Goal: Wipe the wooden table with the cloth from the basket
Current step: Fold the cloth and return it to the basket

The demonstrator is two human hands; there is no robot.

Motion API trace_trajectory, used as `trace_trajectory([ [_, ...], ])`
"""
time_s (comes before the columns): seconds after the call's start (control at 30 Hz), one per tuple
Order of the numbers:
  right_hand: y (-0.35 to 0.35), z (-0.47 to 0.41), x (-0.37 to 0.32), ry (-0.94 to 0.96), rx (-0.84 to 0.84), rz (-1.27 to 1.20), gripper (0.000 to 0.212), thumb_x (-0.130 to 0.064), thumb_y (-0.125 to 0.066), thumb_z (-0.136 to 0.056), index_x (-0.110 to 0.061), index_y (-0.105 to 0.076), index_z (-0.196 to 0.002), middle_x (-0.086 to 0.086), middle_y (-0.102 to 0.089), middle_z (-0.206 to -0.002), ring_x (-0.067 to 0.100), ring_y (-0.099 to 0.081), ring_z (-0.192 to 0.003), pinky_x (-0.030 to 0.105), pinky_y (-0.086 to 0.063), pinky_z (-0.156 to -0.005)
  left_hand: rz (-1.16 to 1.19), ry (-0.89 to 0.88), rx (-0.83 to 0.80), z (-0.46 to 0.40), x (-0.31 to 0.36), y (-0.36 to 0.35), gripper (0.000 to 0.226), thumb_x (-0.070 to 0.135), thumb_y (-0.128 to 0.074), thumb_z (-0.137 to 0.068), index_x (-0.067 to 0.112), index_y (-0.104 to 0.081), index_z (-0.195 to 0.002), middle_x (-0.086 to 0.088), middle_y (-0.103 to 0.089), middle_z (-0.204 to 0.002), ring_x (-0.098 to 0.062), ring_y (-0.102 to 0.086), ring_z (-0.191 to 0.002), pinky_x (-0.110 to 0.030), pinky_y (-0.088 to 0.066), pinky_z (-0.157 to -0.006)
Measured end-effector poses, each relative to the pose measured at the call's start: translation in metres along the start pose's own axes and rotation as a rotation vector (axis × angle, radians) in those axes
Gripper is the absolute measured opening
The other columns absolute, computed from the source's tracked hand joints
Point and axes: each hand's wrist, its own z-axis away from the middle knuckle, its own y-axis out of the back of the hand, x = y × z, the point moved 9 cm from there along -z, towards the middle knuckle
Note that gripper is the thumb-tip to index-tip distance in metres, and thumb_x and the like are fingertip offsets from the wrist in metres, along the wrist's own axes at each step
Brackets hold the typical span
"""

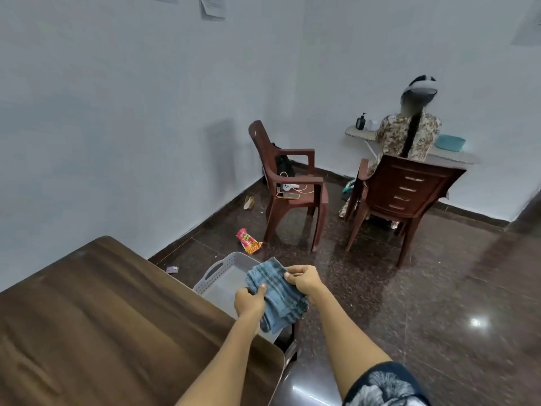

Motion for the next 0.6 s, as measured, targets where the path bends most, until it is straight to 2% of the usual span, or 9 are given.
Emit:
trace_trajectory([
  [0.2,-0.006,-0.075,0.023,-0.061,-0.057,0.018,0.02,-0.005,-0.065,-0.085,0.001,-0.069,-0.104,0.019,-0.069,-0.104,0.026,-0.065,-0.09,0.042,-0.053,-0.087,-0.018,0.09,0.09,-0.051,-0.012,-0.025,0.032,0.023,-0.06,-0.089,-0.006,-0.061,-0.101,-0.021,-0.065,-0.102,-0.035,-0.06,-0.093,-0.039,-0.049,-0.079],
  [0.37,-0.031,-0.139,0.049,-0.124,-0.112,0.093,0.02,-0.006,-0.069,-0.082,0.0,-0.071,-0.101,0.015,-0.069,-0.101,0.02,-0.063,-0.088,0.034,-0.052,-0.088,0.051,0.22,0.137,-0.103,-0.042,-0.035,0.031,0.018,-0.06,-0.089,-0.009,-0.06,-0.105,-0.024,-0.064,-0.105,-0.037,-0.06,-0.095,-0.04,-0.051,-0.08],
  [0.47,-0.051,-0.176,0.076,-0.158,-0.152,0.126,0.021,-0.007,-0.07,-0.082,-0.001,-0.071,-0.102,0.016,-0.07,-0.101,0.022,-0.063,-0.091,0.038,-0.052,-0.09,0.084,0.289,0.172,-0.138,-0.064,-0.041,0.031,0.015,-0.058,-0.09,-0.01,-0.059,-0.108,-0.024,-0.063,-0.107,-0.038,-0.06,-0.098,-0.038,-0.047,-0.075],
  [0.6,-0.071,-0.217,0.115,-0.185,-0.162,0.16,0.022,-0.006,-0.07,-0.081,-0.001,-0.071,-0.102,0.017,-0.07,-0.101,0.026,-0.065,-0.095,0.041,-0.051,-0.091,0.068,0.382,0.227,-0.18,-0.094,-0.05,0.031,0.015,-0.062,-0.087,-0.009,-0.058,-0.107,-0.025,-0.062,-0.108,-0.04,-0.059,-0.098,-0.041,-0.05,-0.078],
])
